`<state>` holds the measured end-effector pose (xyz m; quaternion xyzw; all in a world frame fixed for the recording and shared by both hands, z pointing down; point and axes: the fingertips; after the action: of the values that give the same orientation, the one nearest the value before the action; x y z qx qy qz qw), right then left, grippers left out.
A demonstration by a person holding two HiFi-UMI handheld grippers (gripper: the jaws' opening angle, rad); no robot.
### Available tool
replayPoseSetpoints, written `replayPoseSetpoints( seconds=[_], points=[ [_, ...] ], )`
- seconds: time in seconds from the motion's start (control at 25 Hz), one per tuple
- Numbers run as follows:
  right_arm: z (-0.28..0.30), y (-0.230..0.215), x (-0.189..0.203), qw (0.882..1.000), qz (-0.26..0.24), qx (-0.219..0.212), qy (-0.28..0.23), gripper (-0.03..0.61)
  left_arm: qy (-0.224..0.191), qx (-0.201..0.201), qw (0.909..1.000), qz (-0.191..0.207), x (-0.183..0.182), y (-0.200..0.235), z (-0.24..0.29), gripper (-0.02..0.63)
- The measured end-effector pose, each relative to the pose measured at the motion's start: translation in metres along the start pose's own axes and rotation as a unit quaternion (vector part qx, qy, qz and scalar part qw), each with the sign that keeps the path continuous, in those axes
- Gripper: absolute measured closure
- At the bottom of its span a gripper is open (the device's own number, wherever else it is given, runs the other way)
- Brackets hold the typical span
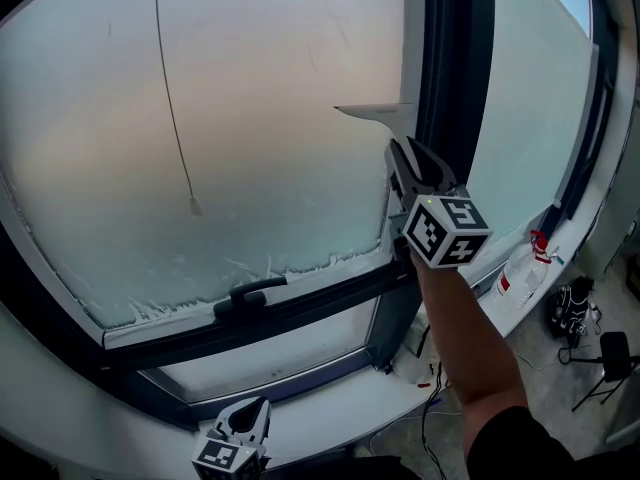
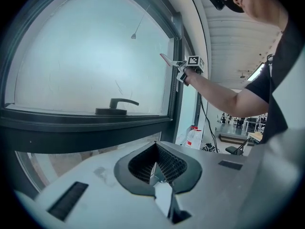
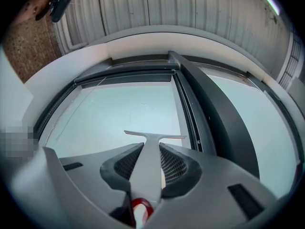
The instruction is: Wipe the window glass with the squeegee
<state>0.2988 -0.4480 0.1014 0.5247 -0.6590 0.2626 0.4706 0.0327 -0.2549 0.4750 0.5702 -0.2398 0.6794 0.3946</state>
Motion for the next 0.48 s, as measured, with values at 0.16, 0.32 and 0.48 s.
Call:
replayPoseSetpoints(
  seconds=[0.16, 0.32, 0.48],
  points=[
    [-0.012, 0.002, 0.020, 1.000, 0.006, 0.004, 0.017, 0.491, -0.001, 0.010, 0.9999, 0.006, -0.003, -0.005, 0.002, 0.614],
    [-0.023, 0.008, 0.041, 0.999, 0.011, 0.002, 0.035, 0.491, 0.001, 0.017, 0.9998, 0.010, -0.002, -0.009, 0.004, 0.614],
    [-0.038, 0.013, 0.069, 0.998, 0.022, 0.002, 0.058, 0.491, 0.003, 0.018, 0.9998, 0.011, -0.002, -0.010, 0.003, 0.614]
  ],
)
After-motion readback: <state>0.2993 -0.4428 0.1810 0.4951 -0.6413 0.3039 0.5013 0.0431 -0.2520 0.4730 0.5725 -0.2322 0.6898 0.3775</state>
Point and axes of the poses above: the fingertips, and each gripper's own axes: z forward along the fingers, y to its left, x out of its underside, and after that the axes turned 6 degrees about -x, right-handed
